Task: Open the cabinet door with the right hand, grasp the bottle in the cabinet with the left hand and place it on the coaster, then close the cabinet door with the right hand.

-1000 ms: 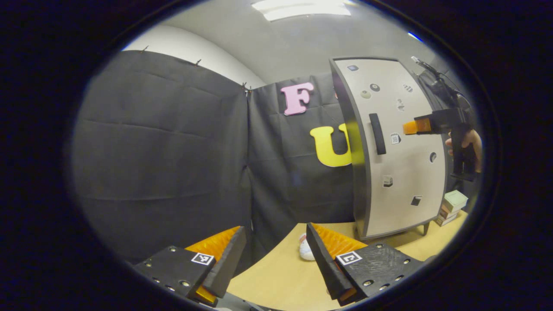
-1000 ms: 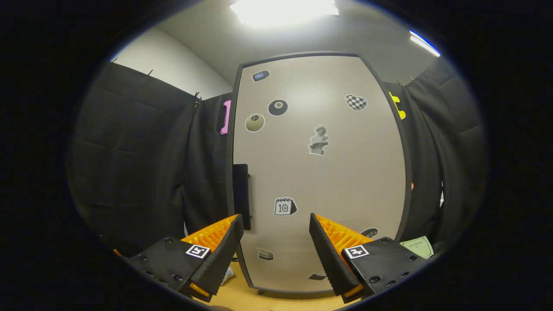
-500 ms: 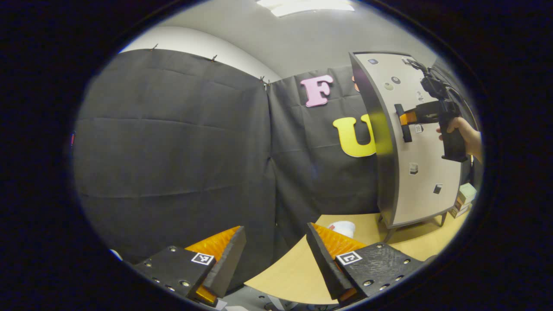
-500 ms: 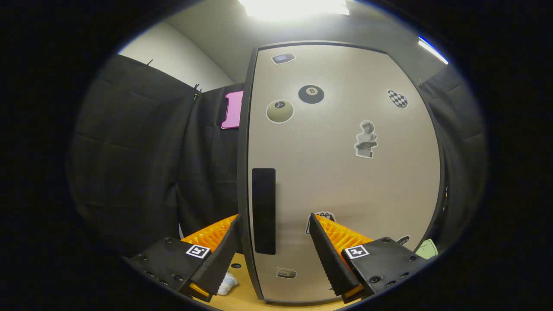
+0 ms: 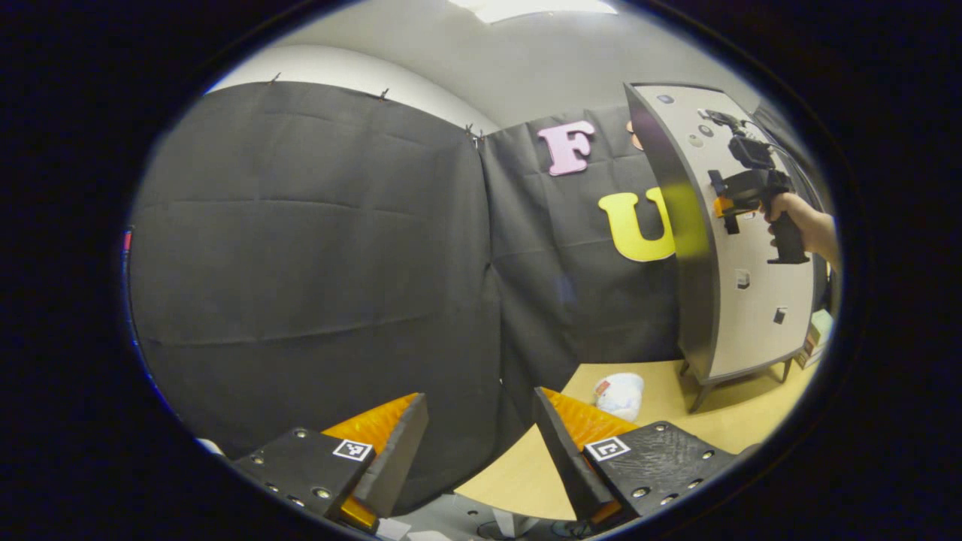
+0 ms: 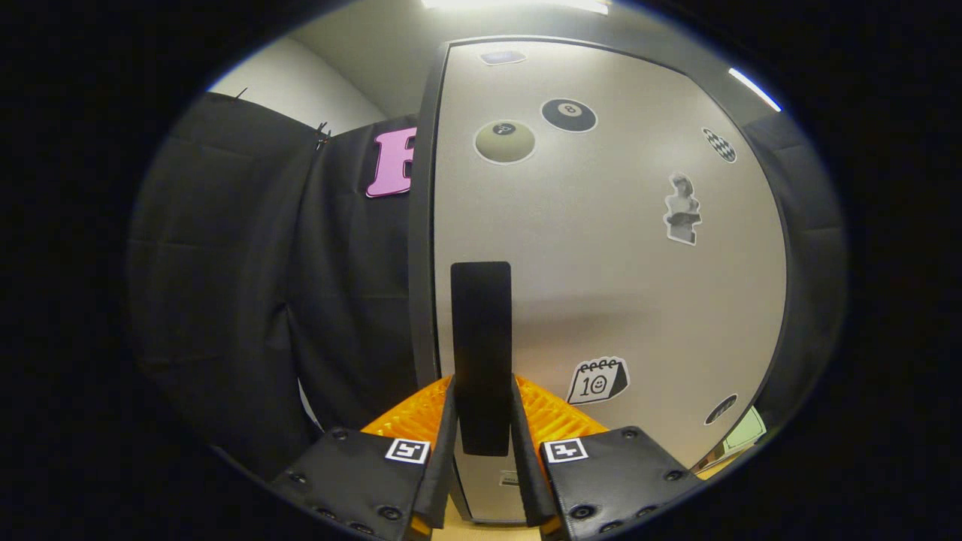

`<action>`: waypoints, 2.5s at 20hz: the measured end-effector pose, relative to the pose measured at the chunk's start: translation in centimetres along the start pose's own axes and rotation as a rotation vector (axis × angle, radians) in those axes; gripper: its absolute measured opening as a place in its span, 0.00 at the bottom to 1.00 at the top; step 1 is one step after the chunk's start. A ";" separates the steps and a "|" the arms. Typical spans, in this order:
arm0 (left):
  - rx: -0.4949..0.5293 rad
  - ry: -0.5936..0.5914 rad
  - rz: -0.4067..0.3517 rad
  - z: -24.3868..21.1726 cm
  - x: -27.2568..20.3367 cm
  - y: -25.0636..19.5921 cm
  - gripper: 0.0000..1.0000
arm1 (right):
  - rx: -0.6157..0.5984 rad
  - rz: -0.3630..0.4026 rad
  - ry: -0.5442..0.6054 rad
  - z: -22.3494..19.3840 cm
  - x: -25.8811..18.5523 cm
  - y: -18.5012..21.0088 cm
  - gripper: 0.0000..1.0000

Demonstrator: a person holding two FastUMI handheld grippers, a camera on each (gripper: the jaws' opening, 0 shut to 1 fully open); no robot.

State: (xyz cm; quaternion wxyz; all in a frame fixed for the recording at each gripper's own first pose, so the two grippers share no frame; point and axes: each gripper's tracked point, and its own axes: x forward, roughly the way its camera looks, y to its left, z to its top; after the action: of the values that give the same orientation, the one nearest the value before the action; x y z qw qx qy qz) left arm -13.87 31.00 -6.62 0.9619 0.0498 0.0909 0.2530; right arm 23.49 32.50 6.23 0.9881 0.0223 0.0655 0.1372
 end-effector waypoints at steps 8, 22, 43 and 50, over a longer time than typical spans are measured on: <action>-0.020 -0.029 -0.054 0.9 1.9 0.1 0.86 | 0.001 0.060 0.045 -0.1 -0.6 -0.2 0.13; -0.051 -0.067 -0.230 3.4 6.3 -9.9 0.87 | 0.022 0.236 0.070 -0.4 -4.6 -2.7 0.13; -0.055 -0.106 -0.502 9.6 -5.0 -44.3 0.86 | -0.024 0.427 0.064 -0.1 -10.7 -10.7 0.13; -0.046 -0.106 -0.580 10.6 -7.5 -54.3 0.86 | -0.021 0.380 0.022 0.3 -11.5 -14.8 0.12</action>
State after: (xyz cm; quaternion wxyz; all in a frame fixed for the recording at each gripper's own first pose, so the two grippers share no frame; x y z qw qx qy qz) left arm 7.76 -20.40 -2.81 0.9983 0.0132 0.0455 -0.0333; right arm 16.52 15.06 6.98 0.9439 0.0225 0.0694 0.3222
